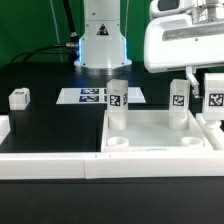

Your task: Assemble square table

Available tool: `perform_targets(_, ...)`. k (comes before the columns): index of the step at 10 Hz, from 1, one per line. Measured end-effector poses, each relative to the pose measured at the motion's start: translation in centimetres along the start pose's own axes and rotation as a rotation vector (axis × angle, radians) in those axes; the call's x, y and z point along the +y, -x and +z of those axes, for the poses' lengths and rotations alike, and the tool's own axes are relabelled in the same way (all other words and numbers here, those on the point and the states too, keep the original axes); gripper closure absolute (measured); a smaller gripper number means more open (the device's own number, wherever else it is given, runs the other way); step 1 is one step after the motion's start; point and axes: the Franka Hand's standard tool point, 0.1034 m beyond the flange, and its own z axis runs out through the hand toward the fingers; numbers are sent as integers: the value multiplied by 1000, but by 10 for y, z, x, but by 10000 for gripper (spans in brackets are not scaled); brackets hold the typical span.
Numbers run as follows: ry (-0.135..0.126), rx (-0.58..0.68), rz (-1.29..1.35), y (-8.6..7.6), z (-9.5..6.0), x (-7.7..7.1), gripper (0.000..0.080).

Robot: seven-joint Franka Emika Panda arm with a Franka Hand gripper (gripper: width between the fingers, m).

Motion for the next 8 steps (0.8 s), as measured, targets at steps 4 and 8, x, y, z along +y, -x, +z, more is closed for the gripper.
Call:
perform_targets(4, 16, 1, -9, -2, 8, 14, 508)
perform_targets(8, 35, -13, -19, 10, 22, 20, 508)
